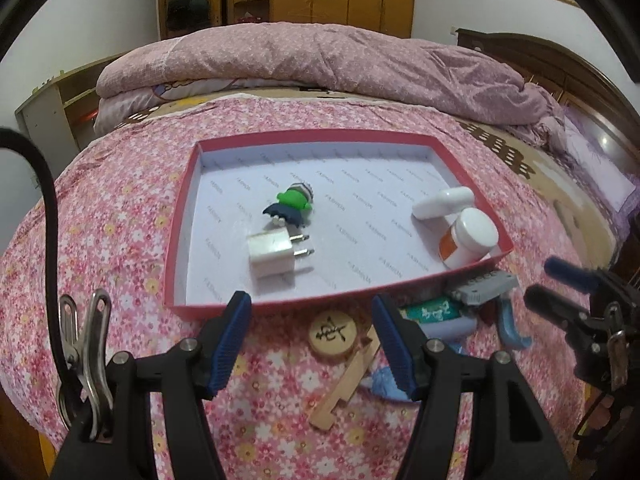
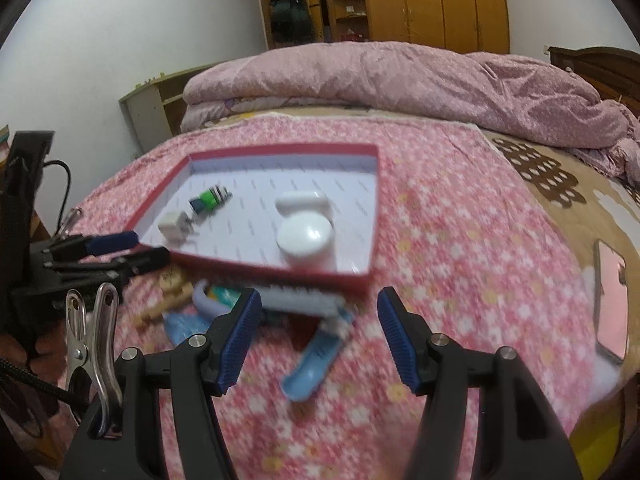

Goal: Organize rigid objects
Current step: 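Grasp the round wooden chess piece with the left tool while the right tool grasps the blue clip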

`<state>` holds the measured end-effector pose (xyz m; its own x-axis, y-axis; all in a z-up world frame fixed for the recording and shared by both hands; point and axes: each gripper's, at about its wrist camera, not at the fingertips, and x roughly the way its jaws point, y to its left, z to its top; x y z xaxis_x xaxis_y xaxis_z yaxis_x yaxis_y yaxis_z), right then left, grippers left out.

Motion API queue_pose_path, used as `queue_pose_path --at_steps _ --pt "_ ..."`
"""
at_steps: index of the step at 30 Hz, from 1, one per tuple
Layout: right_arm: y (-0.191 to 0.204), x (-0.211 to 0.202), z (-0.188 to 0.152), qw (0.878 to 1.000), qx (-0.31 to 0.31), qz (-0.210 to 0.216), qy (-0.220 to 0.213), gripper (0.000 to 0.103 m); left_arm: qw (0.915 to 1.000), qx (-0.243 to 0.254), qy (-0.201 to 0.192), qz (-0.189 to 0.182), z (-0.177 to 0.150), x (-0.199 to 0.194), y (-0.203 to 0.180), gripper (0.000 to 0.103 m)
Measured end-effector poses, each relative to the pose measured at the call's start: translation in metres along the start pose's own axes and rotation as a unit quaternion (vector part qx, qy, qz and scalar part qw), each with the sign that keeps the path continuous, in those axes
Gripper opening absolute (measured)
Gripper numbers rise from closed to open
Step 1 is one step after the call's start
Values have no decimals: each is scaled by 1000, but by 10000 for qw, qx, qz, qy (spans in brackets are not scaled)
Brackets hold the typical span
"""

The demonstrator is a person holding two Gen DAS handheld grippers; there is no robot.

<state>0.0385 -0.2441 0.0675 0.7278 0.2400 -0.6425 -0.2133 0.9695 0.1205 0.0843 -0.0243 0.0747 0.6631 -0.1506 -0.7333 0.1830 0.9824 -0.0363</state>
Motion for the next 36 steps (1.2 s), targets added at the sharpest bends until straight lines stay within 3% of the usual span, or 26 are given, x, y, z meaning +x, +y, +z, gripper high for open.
queue_pose_path --at_steps 11,17,22,29,33,36 --pt "-12 13 -33 9991 286 -11 298 62 9993 -200 298 78 -18 18 2 66" --pt "-9 21 -41 9990 333 12 308 62 9994 -274 143 128 -19 24 -3 60" --pt "-4 22 -47 9997 193 -134 118 62 9984 -249 186 469 -23 31 3 56" --pt "1 23 -49 9996 84 -251 117 62 9984 -170 26 533 -29 30 -1 56" --pt "0 23 -49 9995 70 -268 116 62 9984 -217 -80 507 -33 27 -4 48" --pt "1 22 -50 9992 105 -384 105 53 9986 -137 -126 494 -34 27 -6 44"
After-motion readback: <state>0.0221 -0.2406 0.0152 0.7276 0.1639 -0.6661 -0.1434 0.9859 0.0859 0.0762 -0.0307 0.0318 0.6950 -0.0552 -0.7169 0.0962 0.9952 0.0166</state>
